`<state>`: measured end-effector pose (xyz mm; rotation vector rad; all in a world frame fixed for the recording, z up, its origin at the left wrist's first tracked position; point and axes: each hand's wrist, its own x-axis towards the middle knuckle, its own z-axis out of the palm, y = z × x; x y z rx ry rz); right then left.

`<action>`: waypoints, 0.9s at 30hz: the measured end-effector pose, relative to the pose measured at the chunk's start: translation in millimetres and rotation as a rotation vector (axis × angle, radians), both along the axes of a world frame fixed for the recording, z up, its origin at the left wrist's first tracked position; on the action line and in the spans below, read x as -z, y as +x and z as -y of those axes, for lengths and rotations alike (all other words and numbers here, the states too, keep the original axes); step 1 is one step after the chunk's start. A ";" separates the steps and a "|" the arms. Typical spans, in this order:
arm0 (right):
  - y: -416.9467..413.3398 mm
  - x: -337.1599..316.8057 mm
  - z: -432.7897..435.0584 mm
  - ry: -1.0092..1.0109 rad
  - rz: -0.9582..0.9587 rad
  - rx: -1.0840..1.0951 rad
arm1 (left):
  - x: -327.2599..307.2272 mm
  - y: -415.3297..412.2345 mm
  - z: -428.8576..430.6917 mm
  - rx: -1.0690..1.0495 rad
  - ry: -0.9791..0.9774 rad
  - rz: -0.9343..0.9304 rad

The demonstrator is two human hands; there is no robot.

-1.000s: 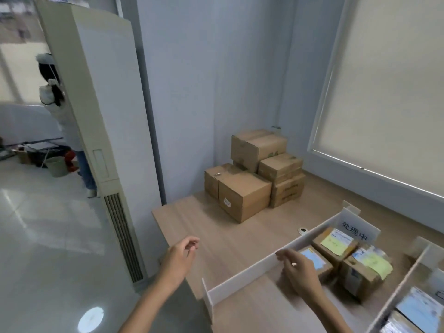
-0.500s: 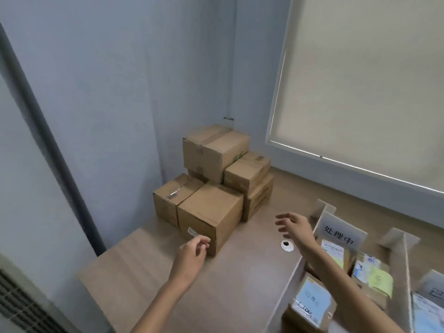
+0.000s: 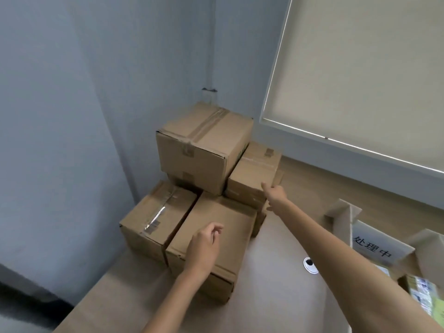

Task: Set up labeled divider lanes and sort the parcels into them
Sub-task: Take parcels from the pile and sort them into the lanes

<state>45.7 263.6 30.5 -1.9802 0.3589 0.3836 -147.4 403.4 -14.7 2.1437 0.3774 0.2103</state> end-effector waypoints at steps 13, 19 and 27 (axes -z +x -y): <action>4.0 -2.4 23.8 0.581 -0.173 0.359 | 6.1 -5.6 -26.8 -0.035 -0.085 0.043; -96.2 -36.7 101.2 0.617 -0.027 0.196 | -44.4 -31.1 -6.9 0.007 -0.309 0.072; -306.8 -72.0 197.0 0.636 -0.038 -0.200 | -118.5 -138.0 86.7 0.386 -1.076 -0.154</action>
